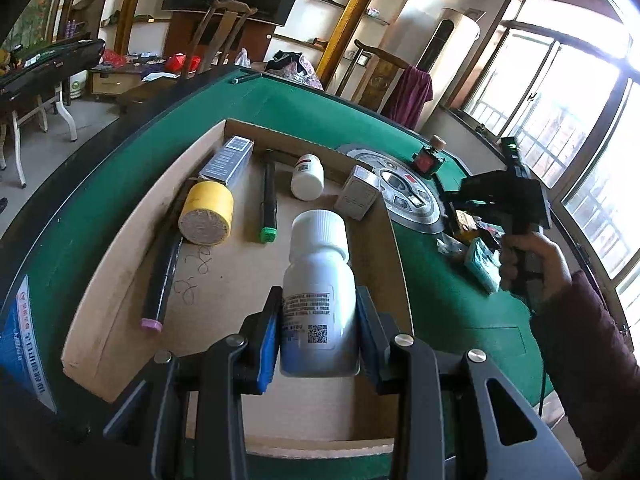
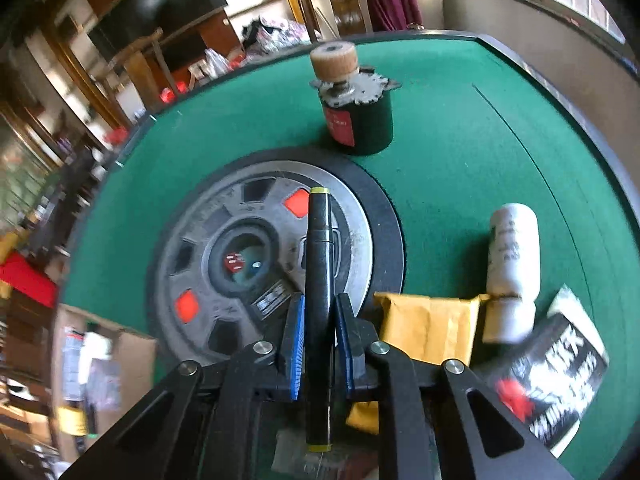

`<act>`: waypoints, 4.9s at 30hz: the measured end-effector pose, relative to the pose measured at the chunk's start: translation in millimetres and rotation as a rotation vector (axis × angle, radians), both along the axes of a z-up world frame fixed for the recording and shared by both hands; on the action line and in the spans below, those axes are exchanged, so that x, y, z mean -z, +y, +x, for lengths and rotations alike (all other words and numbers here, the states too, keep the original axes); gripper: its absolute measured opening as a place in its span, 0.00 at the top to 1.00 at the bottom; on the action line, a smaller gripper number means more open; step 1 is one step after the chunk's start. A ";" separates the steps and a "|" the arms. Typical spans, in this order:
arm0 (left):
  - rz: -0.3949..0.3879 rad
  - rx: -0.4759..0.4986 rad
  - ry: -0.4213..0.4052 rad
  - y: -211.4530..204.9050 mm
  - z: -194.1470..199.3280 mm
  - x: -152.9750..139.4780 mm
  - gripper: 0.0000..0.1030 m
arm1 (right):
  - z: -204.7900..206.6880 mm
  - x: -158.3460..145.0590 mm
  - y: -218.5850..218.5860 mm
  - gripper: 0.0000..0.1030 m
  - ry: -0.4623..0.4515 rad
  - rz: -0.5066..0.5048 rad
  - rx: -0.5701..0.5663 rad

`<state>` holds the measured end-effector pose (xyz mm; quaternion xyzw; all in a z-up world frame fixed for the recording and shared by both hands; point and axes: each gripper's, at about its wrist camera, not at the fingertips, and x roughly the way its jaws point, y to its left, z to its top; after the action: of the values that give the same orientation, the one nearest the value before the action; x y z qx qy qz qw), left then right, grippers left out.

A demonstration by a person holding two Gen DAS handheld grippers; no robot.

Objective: Organize objects
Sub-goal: 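Lower the bottle into the tray with left tool while right tool carries the marker there, then open the left tool to release the bottle while right tool releases the marker, then move the left tool away from the tray toward the loose packets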

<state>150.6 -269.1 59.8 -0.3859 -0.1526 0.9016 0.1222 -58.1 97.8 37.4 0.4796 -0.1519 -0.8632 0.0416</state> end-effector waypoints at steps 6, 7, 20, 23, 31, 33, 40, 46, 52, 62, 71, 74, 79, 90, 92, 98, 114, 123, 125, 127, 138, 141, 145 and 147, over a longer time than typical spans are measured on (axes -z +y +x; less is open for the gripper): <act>-0.035 -0.017 0.011 6.4 2.4 -7.1 0.68 | 28.5 -25.2 -5.8 0.84 0.069 -0.134 -0.074; -0.048 -0.017 0.012 8.1 2.3 -8.5 0.68 | 34.2 -29.8 -9.3 0.84 0.076 -0.159 -0.096; -0.154 -0.001 -0.040 14.7 -47.6 -15.4 0.68 | 66.5 -35.5 -117.5 0.84 0.028 -0.339 -0.350; -0.188 -0.025 -0.052 4.2 -60.5 -10.7 0.68 | 69.0 -22.9 -140.3 0.84 -0.004 -0.347 -0.391; -0.174 -0.031 -0.143 -9.9 -93.0 13.3 0.68 | 61.8 5.4 -188.8 0.83 -0.074 -0.329 -0.469; -0.170 -0.029 -0.163 -8.7 -97.0 20.5 0.68 | 59.3 12.4 -197.9 0.83 -0.094 -0.322 -0.482; -0.163 -0.046 -0.193 -9.2 -101.3 28.7 0.68 | 50.4 25.4 -218.9 0.83 -0.116 -0.261 -0.495; -0.138 -0.040 -0.141 -10.7 -91.6 16.8 0.57 | 41.4 29.8 -226.2 0.83 -0.131 -0.242 -0.491; -0.154 -0.073 -0.043 -18.5 -65.5 -12.2 0.35 | 39.4 32.3 -229.3 0.83 -0.123 -0.191 -0.489; -0.090 -0.157 -0.037 -43.7 -29.2 -25.7 0.19 | 49.0 21.7 -219.2 0.51 -0.071 -0.133 -0.463; -0.081 -0.179 -0.055 -31.8 -15.0 -24.9 0.19 | 94.9 -17.5 -178.6 0.21 0.144 0.009 -0.416; -0.135 -0.183 -0.025 -17.6 -8.5 -30.2 0.19 | 109.8 -27.0 -170.8 0.16 0.215 0.082 -0.370; -0.224 -0.184 0.047 12.9 2.0 -45.1 0.19 | 123.8 -39.1 -146.8 0.14 0.318 0.193 -0.296; -0.253 -0.082 0.034 76.2 -1.3 -44.9 0.18 | 147.9 -50.4 -99.4 0.07 0.466 0.363 -0.231; -0.257 -0.062 0.027 85.7 -2.2 -41.6 0.18 | 150.0 -50.5 -92.2 0.05 0.475 0.382 -0.227; -0.280 -0.012 0.020 112.9 -3.1 -38.5 0.18 | 149.8 -50.2 -69.8 0.04 0.477 0.382 -0.201; -0.299 0.032 -0.015 141.0 -10.3 -30.3 0.18 | 147.4 -46.6 -46.0 0.04 0.466 0.360 -0.185; -0.324 0.056 -0.043 159.5 -17.5 -21.4 0.18 | 141.0 -43.3 -24.2 0.04 0.446 0.344 -0.156; -0.331 0.067 -0.057 169.7 -19.3 -19.3 0.18 | 139.2 -45.6 -14.4 0.04 0.452 0.341 -0.138; -0.315 0.127 -0.059 188.8 -16.3 -16.7 0.18 | 136.7 -49.8 2.3 0.04 0.461 0.324 -0.096; -0.351 0.446 0.000 277.6 20.7 -4.5 0.18 | 121.9 -63.3 98.8 0.03 0.435 0.319 0.154; -0.346 0.460 -0.005 278.8 21.9 -1.8 0.18 | 115.2 -63.6 112.7 0.03 0.432 0.304 0.194; -0.336 0.446 -0.016 276.7 18.6 -0.5 0.18 | 102.9 -61.5 123.9 0.03 0.441 0.310 0.227; -0.330 0.442 -0.022 276.4 16.2 -0.6 0.18 | 101.6 -58.0 128.5 0.03 0.450 0.324 0.248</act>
<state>166.8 7.2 60.4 -0.4342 0.0830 0.8614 0.2500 43.5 226.2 95.4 0.2544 -0.0566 -0.9593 -0.1085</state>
